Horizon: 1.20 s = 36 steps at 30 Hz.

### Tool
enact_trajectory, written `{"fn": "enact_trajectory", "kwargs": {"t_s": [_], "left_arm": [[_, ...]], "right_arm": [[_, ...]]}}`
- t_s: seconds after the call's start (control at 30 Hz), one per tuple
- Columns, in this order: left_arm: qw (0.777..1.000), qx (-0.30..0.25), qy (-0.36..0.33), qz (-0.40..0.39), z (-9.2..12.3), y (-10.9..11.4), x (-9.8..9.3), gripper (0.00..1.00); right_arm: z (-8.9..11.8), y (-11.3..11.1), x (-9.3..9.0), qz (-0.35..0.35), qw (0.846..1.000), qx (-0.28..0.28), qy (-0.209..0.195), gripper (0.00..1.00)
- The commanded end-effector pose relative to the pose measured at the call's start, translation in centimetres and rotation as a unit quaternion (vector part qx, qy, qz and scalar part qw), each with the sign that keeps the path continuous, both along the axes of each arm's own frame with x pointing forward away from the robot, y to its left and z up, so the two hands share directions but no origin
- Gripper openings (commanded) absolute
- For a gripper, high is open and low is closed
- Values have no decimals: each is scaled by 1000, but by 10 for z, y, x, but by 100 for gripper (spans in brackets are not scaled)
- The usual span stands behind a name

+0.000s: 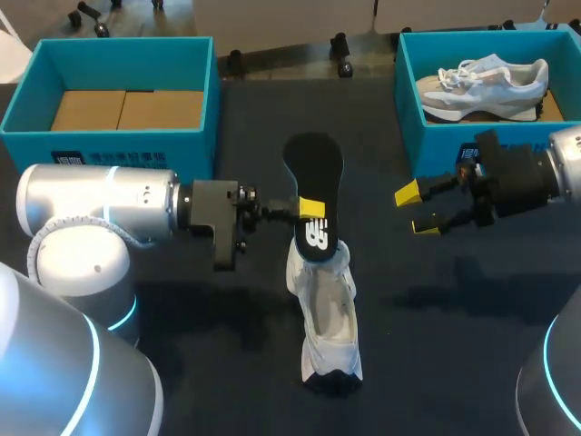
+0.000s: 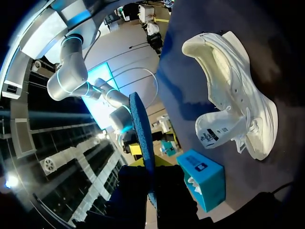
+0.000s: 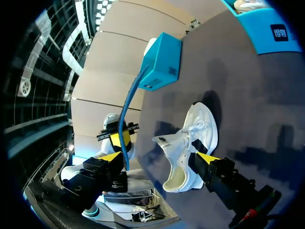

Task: Take the shoe out of the shoebox, open the shoe tongue, remove and reinsert the insole, then place the shoe into the shoebox

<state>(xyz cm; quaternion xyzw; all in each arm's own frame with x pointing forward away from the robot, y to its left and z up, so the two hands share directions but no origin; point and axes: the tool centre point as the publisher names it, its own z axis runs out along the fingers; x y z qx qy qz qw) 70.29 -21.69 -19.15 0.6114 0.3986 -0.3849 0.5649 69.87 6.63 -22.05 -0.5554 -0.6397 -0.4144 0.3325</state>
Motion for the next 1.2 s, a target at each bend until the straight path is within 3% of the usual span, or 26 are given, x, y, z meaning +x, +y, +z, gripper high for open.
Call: {"fn": "enact_trajectory", "kwargs": {"t_s": [0.03,0.43,0.6,0.67,1.03,1.2], "left_arm": [[1000,-1,-1,1,0,-1,0,0],[1000,-1,-1,1,0,-1,0,0],[1000,-9,-9,0,-2,-2,-4,0],[1000,-14,-4,-1,-3,-3,-5,0],[1000,-12,-6,-1,-2,-1,-5,0],[1000,-12,-7,3,-4,-3,-6,0]], "right_arm": [[3,4,6,-16,1000,10,0,100],[15,34,22,-49,999,11,3,100],[15,45,27,-49,998,38,-7,100],[15,47,27,-44,997,62,-12,100],[15,47,27,-44,997,62,-12,100],[18,61,46,-44,996,74,-20,100]]}}
